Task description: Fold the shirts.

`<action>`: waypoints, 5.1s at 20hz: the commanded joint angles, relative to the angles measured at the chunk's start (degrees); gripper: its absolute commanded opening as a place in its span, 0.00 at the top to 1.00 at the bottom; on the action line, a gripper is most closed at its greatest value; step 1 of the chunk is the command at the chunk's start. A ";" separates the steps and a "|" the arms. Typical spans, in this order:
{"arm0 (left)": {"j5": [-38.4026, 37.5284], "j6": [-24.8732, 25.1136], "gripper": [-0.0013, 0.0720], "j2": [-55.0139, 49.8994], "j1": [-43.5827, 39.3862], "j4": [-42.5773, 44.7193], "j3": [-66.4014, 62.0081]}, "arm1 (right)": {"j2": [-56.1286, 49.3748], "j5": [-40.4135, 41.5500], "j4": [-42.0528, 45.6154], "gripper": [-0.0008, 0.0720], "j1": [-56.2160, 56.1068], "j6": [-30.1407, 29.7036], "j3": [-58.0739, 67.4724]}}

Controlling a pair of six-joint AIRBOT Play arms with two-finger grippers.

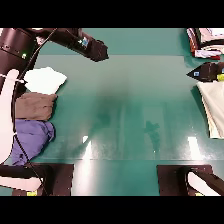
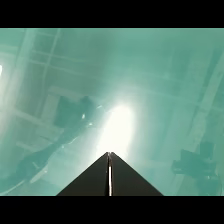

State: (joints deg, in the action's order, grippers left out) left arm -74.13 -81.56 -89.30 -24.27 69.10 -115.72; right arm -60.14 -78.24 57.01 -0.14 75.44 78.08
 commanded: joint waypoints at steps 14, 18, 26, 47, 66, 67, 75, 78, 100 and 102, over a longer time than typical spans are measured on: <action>16.22 -16.02 0.18 -0.07 28.09 31.71 33.70 | 0.04 0.24 -0.07 0.97 -0.11 1.07 0.07; 20.68 -16.02 0.18 -1.40 31.28 30.84 35.26 | 0.04 0.28 -0.07 0.97 -0.11 1.75 0.07; 18.64 -16.00 0.95 -2.36 31.93 29.03 35.23 | 0.04 0.26 -0.52 0.97 -0.11 3.17 0.07; -3.39 -13.35 0.95 22.51 -6.43 18.34 10.05 | -8.00 -0.70 -2.01 0.97 -0.11 2.97 33.83; 6.73 -12.50 0.08 4.55 8.44 8.59 35.36 | -9.40 -7.30 -1.97 0.97 -0.11 2.97 33.94; 8.46 -12.52 0.08 4.52 9.64 6.38 39.41 | -9.42 -7.30 -1.97 0.97 -0.11 2.97 33.94; 22.08 -3.98 0.08 4.42 9.92 -16.98 55.30 | -9.42 -7.30 -1.90 0.97 -0.09 2.97 33.92; 22.99 -3.72 0.13 4.42 8.76 -17.14 55.30 | -9.35 -7.37 -1.97 0.97 -0.11 2.99 32.76; 18.97 -3.45 0.95 7.56 12.66 -10.80 45.72 | -20.04 16.48 -21.53 0.40 -11.39 -5.66 -35.47; 18.80 -3.45 0.95 7.56 12.66 -10.80 45.72 | -22.29 18.34 -21.46 0.40 -14.45 -5.64 -34.21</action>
State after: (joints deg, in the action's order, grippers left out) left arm -55.16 -85.01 -81.78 -11.66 58.22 -69.89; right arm -79.05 -64.90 37.80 -10.28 70.94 44.75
